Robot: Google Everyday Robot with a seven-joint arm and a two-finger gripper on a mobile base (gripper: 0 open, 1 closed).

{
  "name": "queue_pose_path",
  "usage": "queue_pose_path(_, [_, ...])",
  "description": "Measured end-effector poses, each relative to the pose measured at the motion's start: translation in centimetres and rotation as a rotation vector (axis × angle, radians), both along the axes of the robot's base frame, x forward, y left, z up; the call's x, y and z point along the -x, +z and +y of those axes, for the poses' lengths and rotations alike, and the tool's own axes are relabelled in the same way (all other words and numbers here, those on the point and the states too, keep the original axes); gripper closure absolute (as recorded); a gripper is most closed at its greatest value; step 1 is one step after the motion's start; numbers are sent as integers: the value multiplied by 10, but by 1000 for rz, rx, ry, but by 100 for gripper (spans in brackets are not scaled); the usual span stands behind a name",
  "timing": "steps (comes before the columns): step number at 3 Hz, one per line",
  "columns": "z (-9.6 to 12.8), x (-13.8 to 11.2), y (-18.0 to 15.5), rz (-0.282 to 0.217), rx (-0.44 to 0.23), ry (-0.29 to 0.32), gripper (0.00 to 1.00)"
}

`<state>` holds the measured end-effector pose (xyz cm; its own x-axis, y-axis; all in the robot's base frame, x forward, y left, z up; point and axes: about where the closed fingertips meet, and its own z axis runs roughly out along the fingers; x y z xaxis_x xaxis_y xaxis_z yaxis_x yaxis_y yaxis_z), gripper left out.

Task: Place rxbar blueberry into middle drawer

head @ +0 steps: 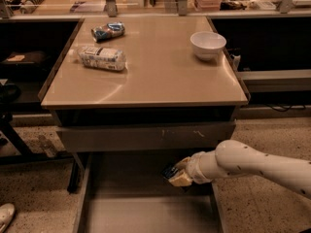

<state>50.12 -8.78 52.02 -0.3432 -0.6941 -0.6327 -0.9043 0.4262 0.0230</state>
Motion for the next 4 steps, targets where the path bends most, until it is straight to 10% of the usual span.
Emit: queue_pose_path(4, [61,20,-144,-94,114,74,100])
